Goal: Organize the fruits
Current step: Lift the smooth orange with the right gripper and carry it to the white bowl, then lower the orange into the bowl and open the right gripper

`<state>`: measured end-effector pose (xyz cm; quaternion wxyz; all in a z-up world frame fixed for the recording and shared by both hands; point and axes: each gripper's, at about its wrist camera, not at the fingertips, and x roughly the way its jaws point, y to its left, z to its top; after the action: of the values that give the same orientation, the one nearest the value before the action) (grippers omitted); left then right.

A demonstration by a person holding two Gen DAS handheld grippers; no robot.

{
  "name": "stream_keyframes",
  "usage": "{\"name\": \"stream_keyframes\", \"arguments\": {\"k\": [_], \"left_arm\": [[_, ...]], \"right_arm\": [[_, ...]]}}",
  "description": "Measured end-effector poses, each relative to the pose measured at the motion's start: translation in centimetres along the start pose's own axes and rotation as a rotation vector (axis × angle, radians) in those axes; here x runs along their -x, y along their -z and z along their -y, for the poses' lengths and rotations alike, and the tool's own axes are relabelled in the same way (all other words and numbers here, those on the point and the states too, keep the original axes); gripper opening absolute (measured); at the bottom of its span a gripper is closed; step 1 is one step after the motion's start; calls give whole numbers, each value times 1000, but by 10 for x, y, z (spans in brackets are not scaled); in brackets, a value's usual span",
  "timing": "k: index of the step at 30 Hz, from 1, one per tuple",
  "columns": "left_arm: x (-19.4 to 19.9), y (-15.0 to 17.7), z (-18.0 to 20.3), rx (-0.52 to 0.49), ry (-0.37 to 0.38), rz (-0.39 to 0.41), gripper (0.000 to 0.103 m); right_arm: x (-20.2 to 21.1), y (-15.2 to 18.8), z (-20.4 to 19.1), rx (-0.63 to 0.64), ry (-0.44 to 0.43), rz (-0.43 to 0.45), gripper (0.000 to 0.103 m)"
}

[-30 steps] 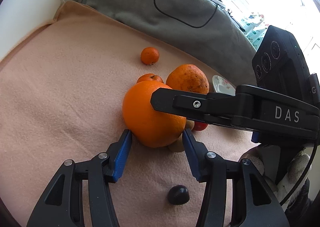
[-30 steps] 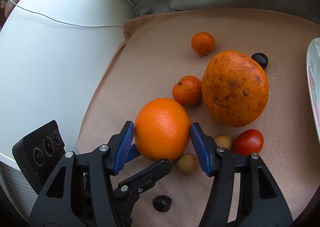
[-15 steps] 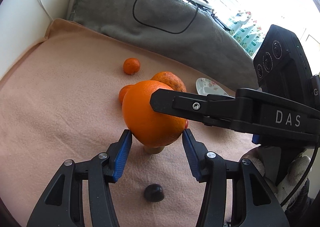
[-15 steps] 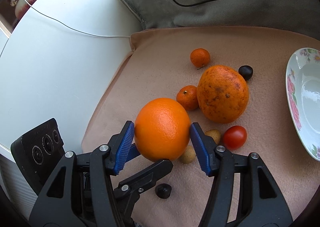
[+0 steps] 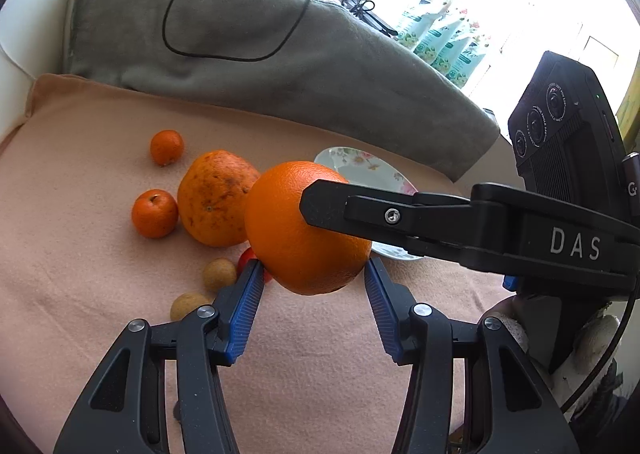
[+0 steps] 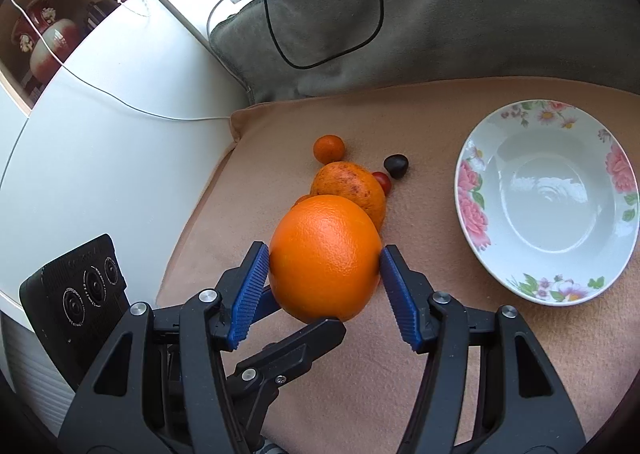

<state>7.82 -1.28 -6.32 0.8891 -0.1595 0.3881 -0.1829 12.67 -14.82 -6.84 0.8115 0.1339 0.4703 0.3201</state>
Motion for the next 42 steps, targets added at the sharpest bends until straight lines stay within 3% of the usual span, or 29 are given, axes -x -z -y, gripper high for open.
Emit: {"name": "stream_keyframes", "arguments": {"k": [11,21,26,32,42], "left_arm": [[-39,-8,46,-63,47,-57,51],[-60,-9,62,-86,55,-103,51],[-62,-13,66,-95,58,-94,51],[-50,-16,67,-109,47,-64,51],[-38,-9,58,-116,10,-46,51]], "right_arm": [[36,1,56,-88,36,47,61],[44,3,96,-180,28,49,61],[45,-1,103,-198,35,59,61],[70,-6,101,-165,124,169,61],[84,1,98,-132,180,208,73]]}}
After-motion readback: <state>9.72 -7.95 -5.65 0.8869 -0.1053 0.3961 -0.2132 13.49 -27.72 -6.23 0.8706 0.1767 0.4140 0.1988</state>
